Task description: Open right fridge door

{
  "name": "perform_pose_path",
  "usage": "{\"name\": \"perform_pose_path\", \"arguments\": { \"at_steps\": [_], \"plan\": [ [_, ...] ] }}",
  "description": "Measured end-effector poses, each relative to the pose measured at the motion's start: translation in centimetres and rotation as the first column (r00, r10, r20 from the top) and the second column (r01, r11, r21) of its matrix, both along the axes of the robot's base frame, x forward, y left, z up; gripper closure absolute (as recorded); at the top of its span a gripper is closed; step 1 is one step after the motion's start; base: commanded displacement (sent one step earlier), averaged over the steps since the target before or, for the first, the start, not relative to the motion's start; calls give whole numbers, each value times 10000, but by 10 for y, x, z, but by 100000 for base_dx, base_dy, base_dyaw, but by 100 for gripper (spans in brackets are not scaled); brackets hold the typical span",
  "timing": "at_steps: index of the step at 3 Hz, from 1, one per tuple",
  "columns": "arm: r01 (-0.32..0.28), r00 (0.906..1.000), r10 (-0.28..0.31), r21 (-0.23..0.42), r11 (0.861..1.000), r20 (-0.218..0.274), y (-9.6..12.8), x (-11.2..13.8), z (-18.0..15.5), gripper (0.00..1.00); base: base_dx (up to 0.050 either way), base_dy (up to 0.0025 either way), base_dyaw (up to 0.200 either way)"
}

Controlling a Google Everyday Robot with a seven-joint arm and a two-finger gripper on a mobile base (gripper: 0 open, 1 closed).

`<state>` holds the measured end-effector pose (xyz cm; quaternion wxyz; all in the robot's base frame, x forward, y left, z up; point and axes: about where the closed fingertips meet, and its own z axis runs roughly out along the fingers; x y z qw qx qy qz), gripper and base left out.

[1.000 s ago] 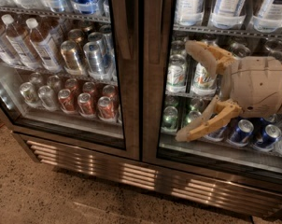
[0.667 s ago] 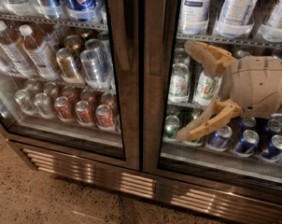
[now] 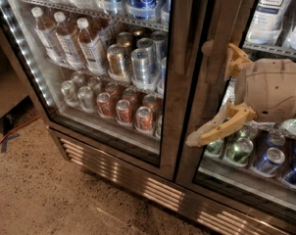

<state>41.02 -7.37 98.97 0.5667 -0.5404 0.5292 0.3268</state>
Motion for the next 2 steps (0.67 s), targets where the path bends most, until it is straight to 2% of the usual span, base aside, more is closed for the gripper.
{"name": "perform_pose_path", "arguments": {
  "at_steps": [1, 2],
  "plan": [
    [0, 10000, 0, 0, 10000, 0, 0, 0, 0, 19, 0, 0, 0],
    [-1, 10000, 1, 0, 10000, 0, 0, 0, 0, 42, 0, 0, 0]
  ]
}}
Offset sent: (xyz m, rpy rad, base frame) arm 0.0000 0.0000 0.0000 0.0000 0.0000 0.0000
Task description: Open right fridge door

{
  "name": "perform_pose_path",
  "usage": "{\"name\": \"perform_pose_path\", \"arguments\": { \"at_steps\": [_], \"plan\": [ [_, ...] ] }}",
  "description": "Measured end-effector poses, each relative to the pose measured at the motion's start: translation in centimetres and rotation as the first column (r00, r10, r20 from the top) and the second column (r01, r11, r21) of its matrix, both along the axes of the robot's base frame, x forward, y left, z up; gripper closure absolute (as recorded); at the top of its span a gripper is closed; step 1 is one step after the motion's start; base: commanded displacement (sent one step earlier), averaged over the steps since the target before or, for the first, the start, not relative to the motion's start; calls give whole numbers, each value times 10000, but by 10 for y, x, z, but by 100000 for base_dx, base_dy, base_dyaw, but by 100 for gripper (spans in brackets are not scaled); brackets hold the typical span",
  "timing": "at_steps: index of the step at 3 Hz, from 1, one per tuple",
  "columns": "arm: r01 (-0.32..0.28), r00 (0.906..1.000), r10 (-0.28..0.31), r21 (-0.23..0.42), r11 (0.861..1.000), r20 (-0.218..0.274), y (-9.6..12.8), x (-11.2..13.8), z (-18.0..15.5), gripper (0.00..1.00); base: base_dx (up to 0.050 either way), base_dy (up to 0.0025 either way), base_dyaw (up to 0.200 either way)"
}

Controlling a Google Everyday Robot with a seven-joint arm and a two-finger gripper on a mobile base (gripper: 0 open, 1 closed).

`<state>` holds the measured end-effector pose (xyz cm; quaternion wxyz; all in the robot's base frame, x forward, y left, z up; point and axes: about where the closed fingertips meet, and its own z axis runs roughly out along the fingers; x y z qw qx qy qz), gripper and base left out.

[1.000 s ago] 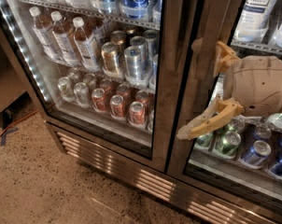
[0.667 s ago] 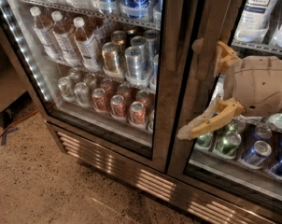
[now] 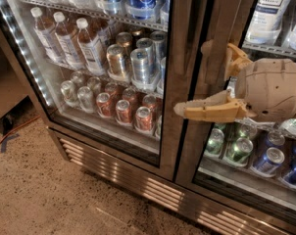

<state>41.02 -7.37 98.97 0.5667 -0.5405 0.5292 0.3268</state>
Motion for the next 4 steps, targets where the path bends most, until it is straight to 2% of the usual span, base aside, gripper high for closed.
{"name": "perform_pose_path", "arguments": {
  "at_steps": [2, 3, 4],
  "plan": [
    [-1, 10000, 1, 0, 10000, 0, 0, 0, 0, 88, 0, 0, 0],
    [-2, 10000, 2, -1, 10000, 1, 0, 0, 0, 100, 0, 0, 0],
    [-2, 10000, 2, -1, 10000, 1, 0, 0, 0, 100, -4999, -1, 5]
  ]
}}
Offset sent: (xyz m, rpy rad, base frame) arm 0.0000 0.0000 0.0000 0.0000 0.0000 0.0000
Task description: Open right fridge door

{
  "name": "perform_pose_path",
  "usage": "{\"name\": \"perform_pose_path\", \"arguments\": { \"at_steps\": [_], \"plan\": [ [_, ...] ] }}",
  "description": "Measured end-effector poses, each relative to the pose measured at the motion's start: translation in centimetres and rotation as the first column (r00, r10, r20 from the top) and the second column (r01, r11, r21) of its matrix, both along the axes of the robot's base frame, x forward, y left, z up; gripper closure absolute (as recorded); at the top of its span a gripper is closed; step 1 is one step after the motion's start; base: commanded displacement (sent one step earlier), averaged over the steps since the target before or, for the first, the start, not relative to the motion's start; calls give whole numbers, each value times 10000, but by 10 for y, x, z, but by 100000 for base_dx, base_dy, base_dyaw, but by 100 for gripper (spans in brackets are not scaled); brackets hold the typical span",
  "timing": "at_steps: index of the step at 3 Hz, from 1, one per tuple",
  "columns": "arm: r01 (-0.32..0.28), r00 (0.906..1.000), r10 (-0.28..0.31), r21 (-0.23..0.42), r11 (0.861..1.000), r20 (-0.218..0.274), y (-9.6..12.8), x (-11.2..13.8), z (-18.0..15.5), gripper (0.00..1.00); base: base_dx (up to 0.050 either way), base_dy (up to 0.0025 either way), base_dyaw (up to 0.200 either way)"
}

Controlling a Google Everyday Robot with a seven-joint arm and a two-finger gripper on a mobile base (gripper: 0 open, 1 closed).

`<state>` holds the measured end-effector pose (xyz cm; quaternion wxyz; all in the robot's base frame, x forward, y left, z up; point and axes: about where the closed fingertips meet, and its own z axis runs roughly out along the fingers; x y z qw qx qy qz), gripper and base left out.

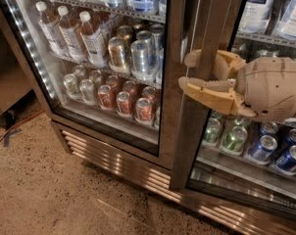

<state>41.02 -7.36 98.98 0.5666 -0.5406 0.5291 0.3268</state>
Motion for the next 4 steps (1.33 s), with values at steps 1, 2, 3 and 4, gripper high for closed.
{"name": "perform_pose_path", "arguments": {
  "at_steps": [1, 2, 3, 4],
  "plan": [
    [0, 10000, 0, 0, 10000, 0, 0, 0, 0, 100, -4999, -1, 5],
    [0, 10000, 0, 0, 10000, 0, 0, 0, 0, 100, -4999, -1, 7],
    [0, 10000, 0, 0, 10000, 0, 0, 0, 0, 100, -5000, 3, -19],
    [0, 10000, 0, 0, 10000, 0, 0, 0, 0, 100, -1, 3, -20023]
  ]
}}
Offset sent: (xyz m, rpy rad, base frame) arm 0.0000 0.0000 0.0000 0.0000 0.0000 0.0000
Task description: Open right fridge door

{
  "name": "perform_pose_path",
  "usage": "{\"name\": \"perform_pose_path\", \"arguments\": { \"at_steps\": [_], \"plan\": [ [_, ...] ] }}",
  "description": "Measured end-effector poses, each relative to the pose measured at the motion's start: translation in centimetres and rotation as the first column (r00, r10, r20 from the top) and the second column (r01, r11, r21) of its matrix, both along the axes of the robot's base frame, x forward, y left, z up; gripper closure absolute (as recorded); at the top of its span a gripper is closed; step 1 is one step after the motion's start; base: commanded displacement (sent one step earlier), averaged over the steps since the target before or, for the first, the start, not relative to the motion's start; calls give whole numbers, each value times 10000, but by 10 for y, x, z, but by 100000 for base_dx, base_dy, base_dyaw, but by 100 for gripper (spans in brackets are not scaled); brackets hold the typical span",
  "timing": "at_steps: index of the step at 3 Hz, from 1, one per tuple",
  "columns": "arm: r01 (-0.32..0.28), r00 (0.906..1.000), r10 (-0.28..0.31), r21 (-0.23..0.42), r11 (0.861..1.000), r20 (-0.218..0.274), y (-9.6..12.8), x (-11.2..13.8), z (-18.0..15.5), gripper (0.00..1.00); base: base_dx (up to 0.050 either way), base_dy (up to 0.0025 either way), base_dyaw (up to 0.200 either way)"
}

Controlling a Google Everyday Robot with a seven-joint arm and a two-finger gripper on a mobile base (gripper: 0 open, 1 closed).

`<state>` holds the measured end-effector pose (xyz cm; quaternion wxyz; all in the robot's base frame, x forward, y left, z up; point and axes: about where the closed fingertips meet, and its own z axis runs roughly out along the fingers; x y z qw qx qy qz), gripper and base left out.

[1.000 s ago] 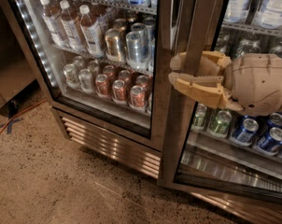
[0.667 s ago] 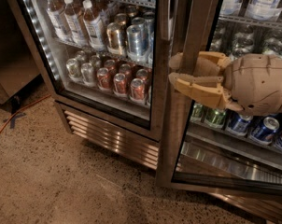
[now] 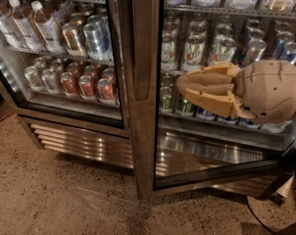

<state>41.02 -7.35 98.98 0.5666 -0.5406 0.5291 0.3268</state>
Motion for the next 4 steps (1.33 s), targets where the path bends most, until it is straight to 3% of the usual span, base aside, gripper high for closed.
{"name": "perform_pose_path", "arguments": {
  "at_steps": [1, 3, 4],
  "plan": [
    [0, 10000, 0, 0, 10000, 0, 0, 0, 0, 100, 11, -15, -19425],
    [-2, 10000, 2, -1, 10000, 0, 0, 0, 0, 100, -5003, 8, -57],
    [-12, 10000, 12, -7, 10000, -29, 1, 0, 0, 100, 0, 0, 0]
  ]
}}
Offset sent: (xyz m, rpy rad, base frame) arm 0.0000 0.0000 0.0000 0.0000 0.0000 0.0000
